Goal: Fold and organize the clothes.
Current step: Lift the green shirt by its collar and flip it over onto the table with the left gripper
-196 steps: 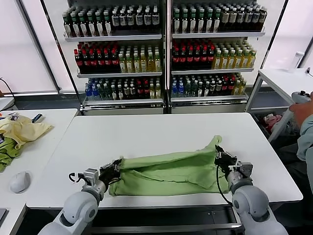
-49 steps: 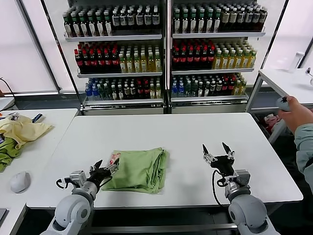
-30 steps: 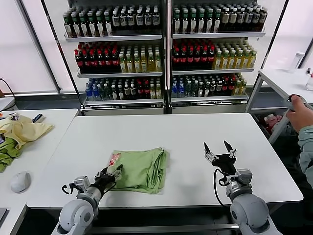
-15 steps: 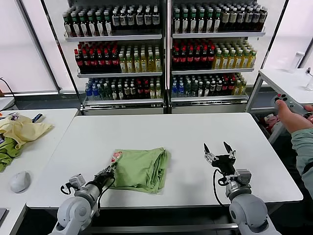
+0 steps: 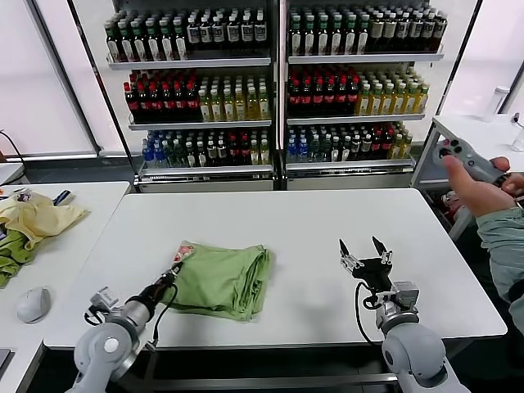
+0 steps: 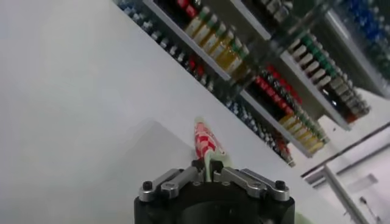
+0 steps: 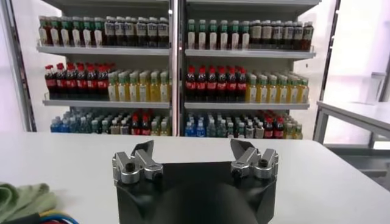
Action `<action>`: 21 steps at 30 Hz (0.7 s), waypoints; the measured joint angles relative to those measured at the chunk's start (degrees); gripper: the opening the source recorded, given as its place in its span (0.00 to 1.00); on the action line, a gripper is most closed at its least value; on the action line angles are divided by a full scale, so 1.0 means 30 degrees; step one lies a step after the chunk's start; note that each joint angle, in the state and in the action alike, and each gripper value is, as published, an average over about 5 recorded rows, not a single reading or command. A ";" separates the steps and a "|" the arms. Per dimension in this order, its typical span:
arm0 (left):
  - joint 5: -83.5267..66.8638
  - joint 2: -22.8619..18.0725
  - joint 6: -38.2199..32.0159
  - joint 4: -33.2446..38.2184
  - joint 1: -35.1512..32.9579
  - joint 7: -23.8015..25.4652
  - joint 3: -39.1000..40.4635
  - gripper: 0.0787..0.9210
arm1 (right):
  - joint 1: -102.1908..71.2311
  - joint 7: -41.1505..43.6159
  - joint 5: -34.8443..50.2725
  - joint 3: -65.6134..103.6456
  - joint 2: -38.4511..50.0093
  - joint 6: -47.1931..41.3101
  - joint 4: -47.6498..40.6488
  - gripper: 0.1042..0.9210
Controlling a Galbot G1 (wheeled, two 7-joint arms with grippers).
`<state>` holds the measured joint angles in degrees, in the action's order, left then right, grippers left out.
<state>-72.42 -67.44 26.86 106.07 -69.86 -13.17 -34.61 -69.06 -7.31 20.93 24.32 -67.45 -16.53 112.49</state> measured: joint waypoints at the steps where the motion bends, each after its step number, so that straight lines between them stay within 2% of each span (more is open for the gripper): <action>1: -0.0226 0.0149 0.0038 0.0086 -0.0051 -0.0017 -0.0371 0.05 | 0.0028 0.0001 0.0019 -0.0008 -0.0010 0.0003 -0.0001 0.88; 13: -0.0462 0.3034 0.0132 0.2061 -0.0283 -0.0299 -0.5163 0.05 | -0.0057 0.0006 0.0094 0.0051 -0.0057 0.0026 0.0423 0.88; 17: 0.0941 0.3334 -0.0019 0.3320 -0.0127 -0.0289 -0.4905 0.05 | -0.0204 0.0005 0.0097 0.0160 -0.0147 0.0026 0.0682 0.88; 21: 0.3898 0.2906 -0.0367 0.3825 0.0141 -0.0056 -0.2940 0.05 | -0.0331 0.0007 0.0054 0.0234 -0.0243 0.0026 0.0920 0.88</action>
<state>-60.73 -58.73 25.76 117.55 -69.43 -13.34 -43.43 -70.05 -7.29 21.09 25.02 -68.18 -16.45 115.25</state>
